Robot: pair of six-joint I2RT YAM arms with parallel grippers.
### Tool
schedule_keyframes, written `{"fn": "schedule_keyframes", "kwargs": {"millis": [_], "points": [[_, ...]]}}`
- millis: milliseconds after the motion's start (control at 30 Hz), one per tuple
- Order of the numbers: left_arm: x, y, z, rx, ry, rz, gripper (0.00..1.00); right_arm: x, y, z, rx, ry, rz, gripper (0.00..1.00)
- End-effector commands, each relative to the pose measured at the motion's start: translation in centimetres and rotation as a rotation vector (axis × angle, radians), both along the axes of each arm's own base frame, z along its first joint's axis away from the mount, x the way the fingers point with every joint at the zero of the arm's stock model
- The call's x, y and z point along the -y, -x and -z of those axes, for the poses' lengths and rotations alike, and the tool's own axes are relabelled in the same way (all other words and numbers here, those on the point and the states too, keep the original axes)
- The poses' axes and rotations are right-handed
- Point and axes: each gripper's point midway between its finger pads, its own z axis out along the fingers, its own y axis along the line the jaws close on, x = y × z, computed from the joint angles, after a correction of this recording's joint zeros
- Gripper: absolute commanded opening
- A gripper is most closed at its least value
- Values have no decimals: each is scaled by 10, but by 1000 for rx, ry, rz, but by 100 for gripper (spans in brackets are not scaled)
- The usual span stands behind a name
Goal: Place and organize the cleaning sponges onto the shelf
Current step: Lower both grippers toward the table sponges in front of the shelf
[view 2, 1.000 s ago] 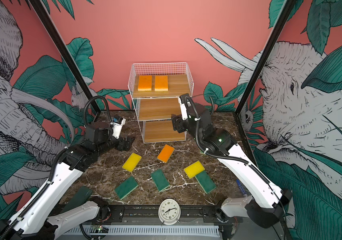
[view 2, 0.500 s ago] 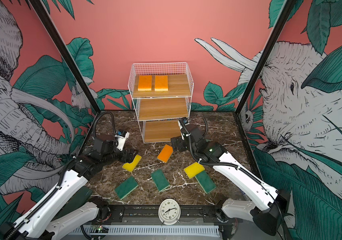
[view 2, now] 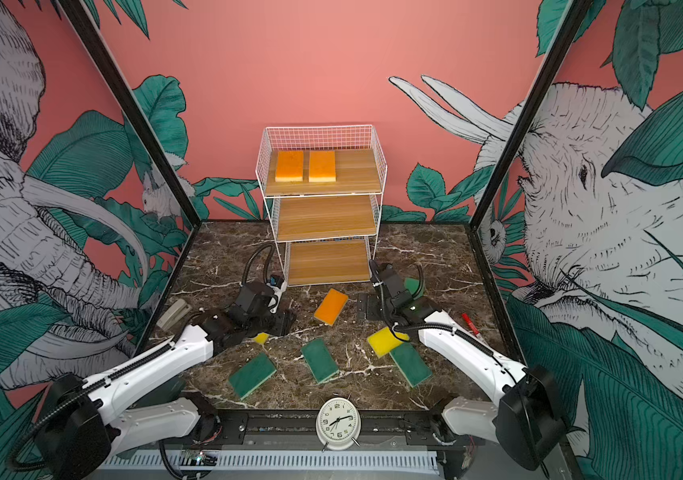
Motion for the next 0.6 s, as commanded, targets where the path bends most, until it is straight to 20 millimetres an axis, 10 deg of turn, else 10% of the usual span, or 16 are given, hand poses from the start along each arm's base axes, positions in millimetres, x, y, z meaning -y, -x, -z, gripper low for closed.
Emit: {"fn": "schedule_keyframes", "kwargs": {"millis": [0, 567], "points": [[-11, -17, -2, 73, 38, -142, 47, -14, 2, 12, -43, -140, 63, 98], [21, -54, 44, 68, 109, -247, 32, -24, 1, 35, -60, -171, 44, 92]]}}
